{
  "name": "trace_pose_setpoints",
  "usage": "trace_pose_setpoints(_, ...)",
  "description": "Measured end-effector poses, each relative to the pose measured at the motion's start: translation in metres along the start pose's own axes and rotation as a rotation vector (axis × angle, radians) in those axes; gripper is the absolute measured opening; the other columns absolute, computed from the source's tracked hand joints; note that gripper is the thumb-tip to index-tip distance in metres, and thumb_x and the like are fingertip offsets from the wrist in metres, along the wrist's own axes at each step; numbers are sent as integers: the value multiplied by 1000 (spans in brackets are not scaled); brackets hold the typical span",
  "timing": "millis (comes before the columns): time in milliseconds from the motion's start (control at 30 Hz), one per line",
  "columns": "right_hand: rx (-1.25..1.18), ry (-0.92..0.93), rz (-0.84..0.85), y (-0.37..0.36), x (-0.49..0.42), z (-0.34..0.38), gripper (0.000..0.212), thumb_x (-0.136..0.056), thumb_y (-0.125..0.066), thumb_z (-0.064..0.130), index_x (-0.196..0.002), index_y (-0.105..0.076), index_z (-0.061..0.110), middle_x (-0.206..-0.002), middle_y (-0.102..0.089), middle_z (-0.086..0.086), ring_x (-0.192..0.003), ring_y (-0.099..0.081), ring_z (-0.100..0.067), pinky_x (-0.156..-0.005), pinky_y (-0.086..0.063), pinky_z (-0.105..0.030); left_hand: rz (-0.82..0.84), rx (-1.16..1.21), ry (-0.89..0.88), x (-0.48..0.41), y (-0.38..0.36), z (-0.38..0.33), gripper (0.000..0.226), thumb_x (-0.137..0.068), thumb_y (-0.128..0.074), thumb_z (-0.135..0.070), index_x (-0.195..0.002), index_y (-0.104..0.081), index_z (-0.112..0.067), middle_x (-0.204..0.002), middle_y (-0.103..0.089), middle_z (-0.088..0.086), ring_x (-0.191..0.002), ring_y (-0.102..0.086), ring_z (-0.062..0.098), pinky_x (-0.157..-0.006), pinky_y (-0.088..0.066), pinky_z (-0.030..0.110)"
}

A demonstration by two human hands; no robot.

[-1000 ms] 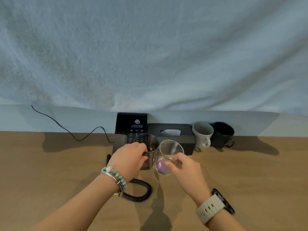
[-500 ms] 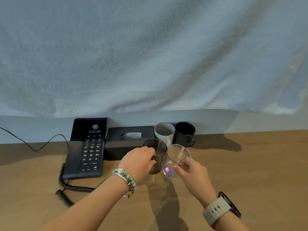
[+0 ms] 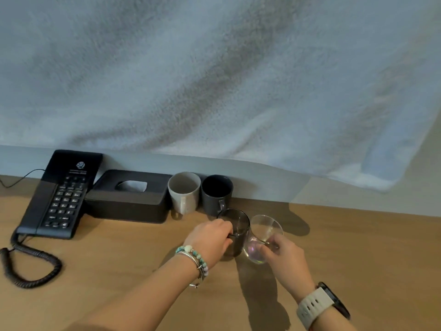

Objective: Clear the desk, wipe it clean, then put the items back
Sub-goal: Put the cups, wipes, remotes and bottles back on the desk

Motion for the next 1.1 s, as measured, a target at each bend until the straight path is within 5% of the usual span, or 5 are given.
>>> trace_pose_setpoints(433, 1, 22, 29, 10, -43, -35, 30, -88, -64, 25, -68, -42, 30, -69, -48, 12, -62, -43, 1, -54, -37, -10, 35, -31, 88, -49, -33, -13, 24, -99, -41, -27, -118, -50, -16, -119, -52, 2, -104, -54, 17, -86, -42, 25)
trace_pose_setpoints(667, 78, 27, 27, 5, -73, -37, 31, -90, -59, 30, -71, -37, 38, -83, -53, 5, -71, -46, -3, -54, -29, -13, 27, -46, 121, -73, -33, -9, 24, -99, -40, -23, -121, -47, -15, -120, -51, 3, -105, -54, 18, -87, -44, 27)
trace_pose_setpoints(800, 128, -10, 35, 4, -94, -40, 9, -92, -56, 35, -90, -51, 28, -90, -57, 2, -83, -55, -13, -62, -38, -19, 56, -93, 131, -90, -33, -6, 24, -100, -39, -22, -121, -47, -14, -120, -51, 5, -103, -55, 21, -85, -46, 31)
trace_pose_setpoints(933, 169, -32, 26, 6, -113, -42, 20, -93, -52, 36, -106, -55, 20, -93, -64, -1, -87, -61, -18, -71, -50, -29, 102, -155, 150, -107, -37, -5, 33, -98, -43, -15, -131, -42, -12, -128, -48, 9, -111, -55, 26, -90, -47, 35)
trace_pose_setpoints(1100, 137, -88, 55, 5, -136, -43, 21, -95, -50, 34, -110, -54, 19, -106, -62, -2, -83, -54, -14, -70, -41, -24, 134, -224, 171, -123, -38, -6, 38, -90, -47, 0, -127, -41, -8, -122, -47, 13, -106, -56, 32, -83, -48, 37)
Point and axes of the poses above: each hand's wrist, its own x-axis away from the middle knuckle, its own y-axis out of the back of the hand, z = x × y, the point moved 9 cm from there along -x, towards the middle knuckle
